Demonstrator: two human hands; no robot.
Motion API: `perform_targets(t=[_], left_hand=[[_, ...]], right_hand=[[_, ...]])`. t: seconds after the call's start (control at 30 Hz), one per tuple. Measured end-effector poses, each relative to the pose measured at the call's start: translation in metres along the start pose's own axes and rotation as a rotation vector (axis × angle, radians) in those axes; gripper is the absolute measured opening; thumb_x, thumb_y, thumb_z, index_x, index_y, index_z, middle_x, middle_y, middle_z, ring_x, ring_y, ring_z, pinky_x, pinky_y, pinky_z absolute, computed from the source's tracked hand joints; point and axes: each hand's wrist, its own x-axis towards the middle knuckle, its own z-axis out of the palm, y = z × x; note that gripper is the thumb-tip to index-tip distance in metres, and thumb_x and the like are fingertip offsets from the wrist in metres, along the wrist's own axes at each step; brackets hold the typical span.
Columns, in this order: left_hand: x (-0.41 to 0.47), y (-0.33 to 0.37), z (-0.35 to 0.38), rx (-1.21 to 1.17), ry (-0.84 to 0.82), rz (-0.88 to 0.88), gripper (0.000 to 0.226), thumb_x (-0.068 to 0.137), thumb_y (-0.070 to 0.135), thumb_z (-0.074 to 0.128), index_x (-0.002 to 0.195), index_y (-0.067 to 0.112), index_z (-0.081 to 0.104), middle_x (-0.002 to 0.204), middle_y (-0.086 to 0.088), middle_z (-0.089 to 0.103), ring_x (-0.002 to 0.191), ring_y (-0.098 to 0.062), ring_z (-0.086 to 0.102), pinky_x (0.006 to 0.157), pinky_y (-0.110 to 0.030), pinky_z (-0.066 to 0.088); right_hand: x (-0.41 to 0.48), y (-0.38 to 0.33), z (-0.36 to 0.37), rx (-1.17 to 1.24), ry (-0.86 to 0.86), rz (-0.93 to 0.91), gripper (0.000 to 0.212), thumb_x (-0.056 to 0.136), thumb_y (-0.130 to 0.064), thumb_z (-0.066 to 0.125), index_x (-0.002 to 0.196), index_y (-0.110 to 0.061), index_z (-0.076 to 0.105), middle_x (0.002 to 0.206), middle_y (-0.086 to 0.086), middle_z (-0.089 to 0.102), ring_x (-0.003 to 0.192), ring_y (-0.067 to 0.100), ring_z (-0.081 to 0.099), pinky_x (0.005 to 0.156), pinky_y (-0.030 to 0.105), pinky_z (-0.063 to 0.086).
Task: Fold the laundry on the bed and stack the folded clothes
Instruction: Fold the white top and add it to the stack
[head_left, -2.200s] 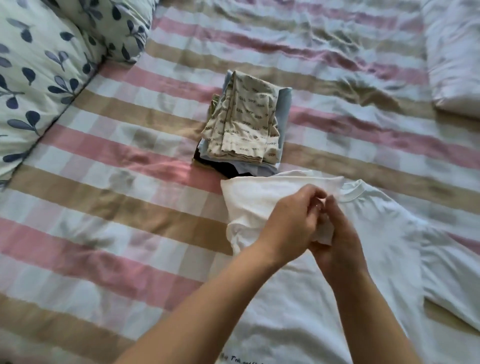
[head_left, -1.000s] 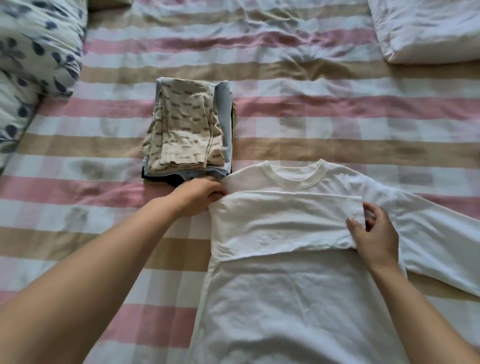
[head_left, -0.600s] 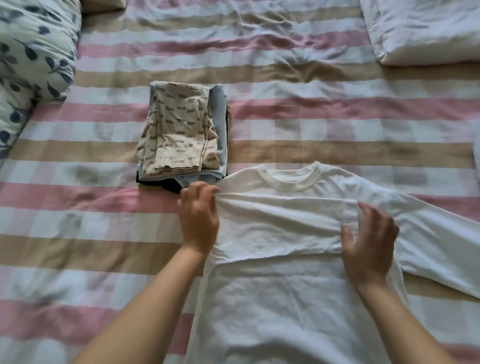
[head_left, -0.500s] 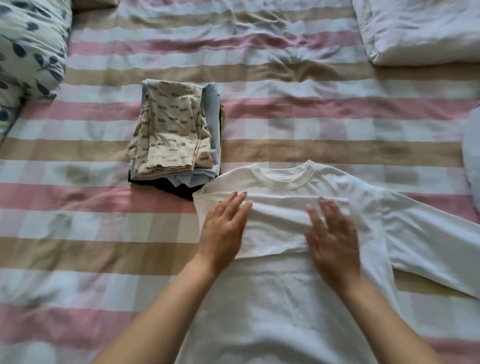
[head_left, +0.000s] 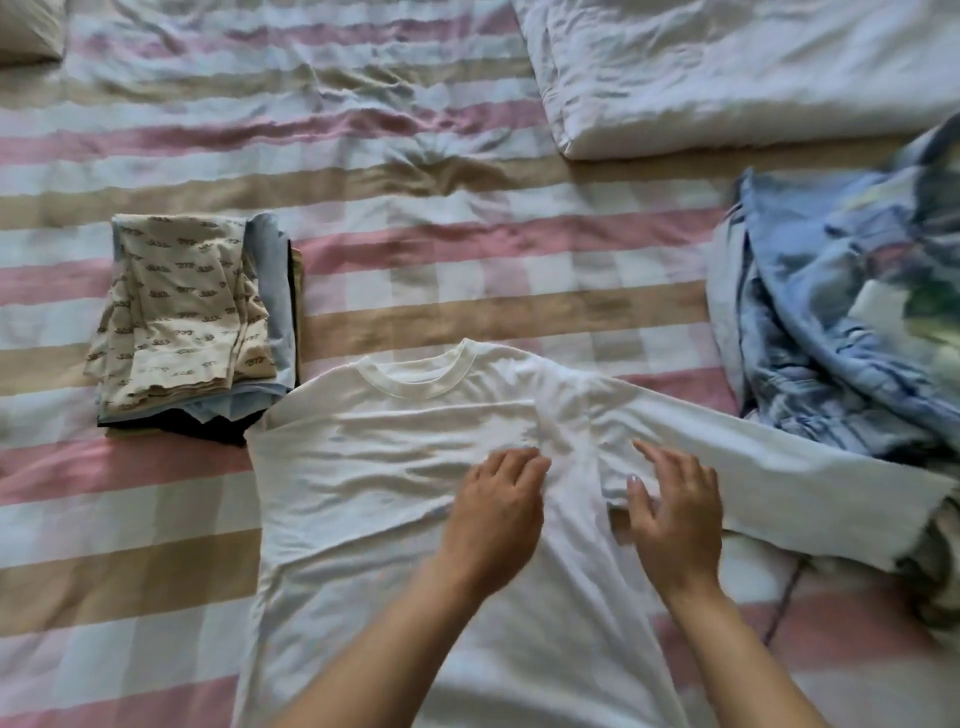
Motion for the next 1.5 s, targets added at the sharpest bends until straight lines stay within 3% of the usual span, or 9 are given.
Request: perform_targets(t=[0.17, 0.4, 0.57, 0.77, 0.93, 1.07, 1.2, 1.37, 1.5], left_hand=[[0.042, 0.096, 0.051, -0.166, -0.222, 0.036, 0.045, 0.089, 0.012, 0.045, 0.134, 0.013, 0.044, 0.139, -0.003, 0.043, 0.127, -0.021, 0.039, 0.099, -0.036, 0.039], [0.072, 0.189, 0.104, -0.343, -0.178, 0.106, 0.041, 0.089, 0.012, 0.051, 0.13, 0.013, 0.048, 0.135, -0.002, 0.045, 0.119, -0.02, 0.047, 0.096, -0.032, 0.041], [0.084, 0.215, 0.118, -0.436, -0.152, 0.08, 0.052, 0.084, 0.002, 0.052, 0.134, 0.007, 0.042, 0.131, -0.011, 0.046, 0.117, -0.024, 0.048, 0.101, -0.031, 0.038], [0.083, 0.225, 0.105, -0.763, -0.167, -0.113, 0.049, 0.086, 0.003, 0.059, 0.132, 0.006, 0.042, 0.117, -0.013, 0.052, 0.103, -0.018, 0.051, 0.096, -0.03, 0.043], [0.072, 0.203, 0.057, -1.214, -0.263, -0.306, 0.05, 0.077, 0.028, 0.069, 0.121, 0.013, 0.052, 0.101, -0.005, 0.06, 0.087, -0.009, 0.06, 0.072, -0.018, 0.048], [0.061, 0.163, 0.012, -1.297, 0.04, -0.388, 0.005, 0.081, 0.009, 0.066, 0.084, 0.006, 0.064, 0.07, -0.002, 0.066, 0.067, -0.011, 0.063, 0.059, -0.02, 0.049], [0.047, 0.109, -0.034, -1.352, 0.204, -0.553, 0.033, 0.089, 0.012, 0.055, 0.06, 0.018, 0.07, 0.059, 0.002, 0.066, 0.055, -0.009, 0.062, 0.052, -0.019, 0.051], [0.022, 0.032, -0.094, -1.381, 0.286, -0.539, 0.014, 0.072, 0.025, 0.062, 0.07, 0.02, 0.075, 0.074, 0.0, 0.073, 0.067, -0.011, 0.068, 0.062, -0.023, 0.056], [-0.003, -0.034, -0.116, -1.349, 0.347, -0.654, 0.018, 0.086, 0.013, 0.056, 0.076, 0.014, 0.071, 0.069, 0.004, 0.072, 0.062, -0.007, 0.067, 0.06, -0.021, 0.056]], right_hand=[[-0.008, 0.082, -0.058, -0.081, 0.175, 0.187, 0.04, 0.07, -0.009, 0.054, 0.107, 0.0, 0.066, 0.097, 0.022, 0.063, 0.087, 0.044, 0.059, 0.082, 0.04, 0.034], [-0.015, 0.144, -0.094, -0.052, 0.399, 0.337, 0.037, 0.074, -0.003, 0.067, 0.109, 0.004, 0.06, 0.102, 0.026, 0.055, 0.093, 0.044, 0.053, 0.083, 0.046, 0.042], [-0.006, 0.157, -0.096, -0.008, 0.358, 0.436, 0.054, 0.078, -0.026, 0.073, 0.117, 0.005, 0.055, 0.11, 0.027, 0.056, 0.101, 0.042, 0.051, 0.084, 0.043, 0.039], [-0.003, 0.145, -0.105, 0.023, 0.294, 0.56, 0.03, 0.08, -0.033, 0.068, 0.082, -0.004, 0.066, 0.092, 0.015, 0.065, 0.09, 0.035, 0.052, 0.072, 0.038, 0.037], [-0.01, 0.074, -0.113, 0.43, 0.195, 0.235, 0.015, 0.08, -0.028, 0.062, 0.08, -0.013, 0.061, 0.073, -0.001, 0.062, 0.069, 0.02, 0.059, 0.061, 0.031, 0.043], [-0.001, 0.01, -0.099, 0.397, 0.024, -0.023, 0.037, 0.076, -0.032, 0.041, 0.091, -0.009, 0.065, 0.086, 0.006, 0.063, 0.084, 0.024, 0.053, 0.077, 0.033, 0.043], [-0.001, -0.038, -0.082, 0.461, -0.047, -0.201, 0.032, 0.081, -0.033, 0.048, 0.096, -0.012, 0.067, 0.09, 0.001, 0.064, 0.085, 0.019, 0.055, 0.079, 0.028, 0.044], [-0.003, -0.068, -0.055, 0.693, 0.05, -0.148, 0.011, 0.085, -0.025, 0.056, 0.091, -0.021, 0.065, 0.083, -0.005, 0.064, 0.076, 0.01, 0.057, 0.068, 0.018, 0.044], [0.005, -0.069, -0.016, 0.624, -0.074, 0.018, 0.013, 0.089, -0.013, 0.057, 0.093, -0.023, 0.064, 0.091, -0.005, 0.066, 0.087, 0.016, 0.061, 0.075, 0.024, 0.046]])
